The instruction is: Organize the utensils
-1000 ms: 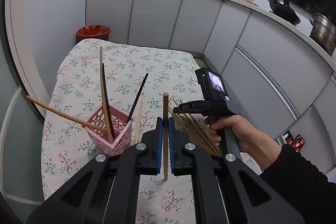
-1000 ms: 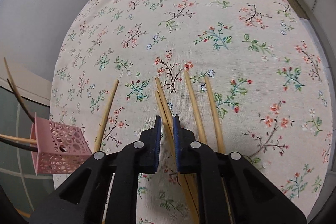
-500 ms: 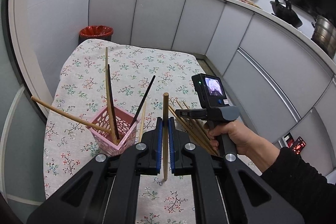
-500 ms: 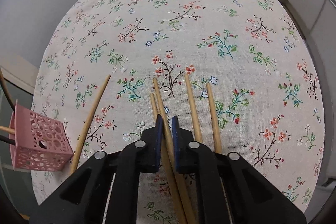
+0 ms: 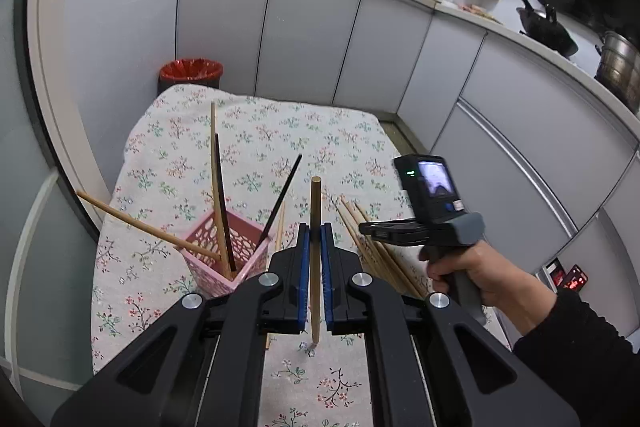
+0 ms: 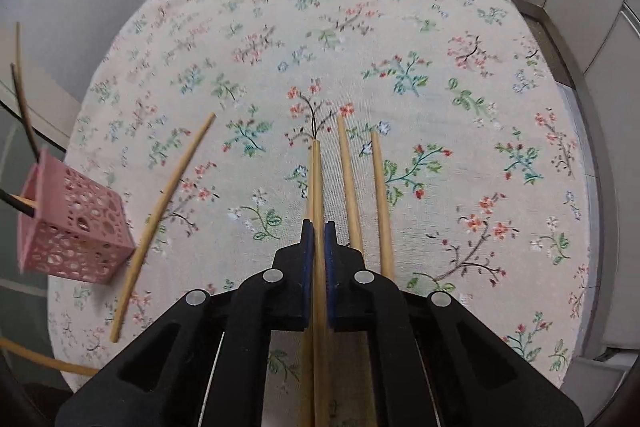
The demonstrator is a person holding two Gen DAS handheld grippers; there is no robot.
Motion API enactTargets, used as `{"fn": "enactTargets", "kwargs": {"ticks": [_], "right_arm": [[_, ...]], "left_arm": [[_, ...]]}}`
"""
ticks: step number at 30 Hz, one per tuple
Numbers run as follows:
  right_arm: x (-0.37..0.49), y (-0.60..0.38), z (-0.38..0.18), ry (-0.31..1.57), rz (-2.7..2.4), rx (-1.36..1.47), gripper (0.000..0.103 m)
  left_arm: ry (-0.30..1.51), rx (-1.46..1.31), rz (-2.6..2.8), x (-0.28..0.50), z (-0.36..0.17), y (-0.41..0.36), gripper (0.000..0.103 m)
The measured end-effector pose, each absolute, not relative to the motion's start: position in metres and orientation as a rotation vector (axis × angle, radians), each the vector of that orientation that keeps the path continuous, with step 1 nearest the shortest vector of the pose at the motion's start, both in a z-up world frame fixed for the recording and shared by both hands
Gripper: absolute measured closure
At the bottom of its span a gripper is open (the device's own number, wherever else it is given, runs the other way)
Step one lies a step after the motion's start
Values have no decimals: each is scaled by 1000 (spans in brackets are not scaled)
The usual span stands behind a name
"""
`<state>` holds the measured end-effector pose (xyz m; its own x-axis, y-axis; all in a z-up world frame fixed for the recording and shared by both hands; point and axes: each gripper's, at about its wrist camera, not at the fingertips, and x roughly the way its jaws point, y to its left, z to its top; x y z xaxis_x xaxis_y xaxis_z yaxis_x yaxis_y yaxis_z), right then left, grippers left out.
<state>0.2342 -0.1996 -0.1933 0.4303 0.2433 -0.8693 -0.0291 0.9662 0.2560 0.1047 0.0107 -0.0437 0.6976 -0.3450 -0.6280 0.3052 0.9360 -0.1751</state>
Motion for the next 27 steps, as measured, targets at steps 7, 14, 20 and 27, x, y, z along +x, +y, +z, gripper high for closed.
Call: {"fn": "enactTargets", "kwargs": {"ticks": [7, 14, 20, 27], "right_arm": [[194, -213, -140, 985, 212, 225, 99], [153, -211, -84, 827, 259, 230, 99], [124, -213, -39, 687, 277, 239, 100], [112, -205, -8, 594, 304, 235, 103]], "left_arm": [[654, -69, -358, 95, -31, 16, 97], [577, -101, -350, 82, -10, 28, 98], [470, -164, -326, 69, 19, 48, 97], [385, -178, -245, 72, 34, 64, 97]]}}
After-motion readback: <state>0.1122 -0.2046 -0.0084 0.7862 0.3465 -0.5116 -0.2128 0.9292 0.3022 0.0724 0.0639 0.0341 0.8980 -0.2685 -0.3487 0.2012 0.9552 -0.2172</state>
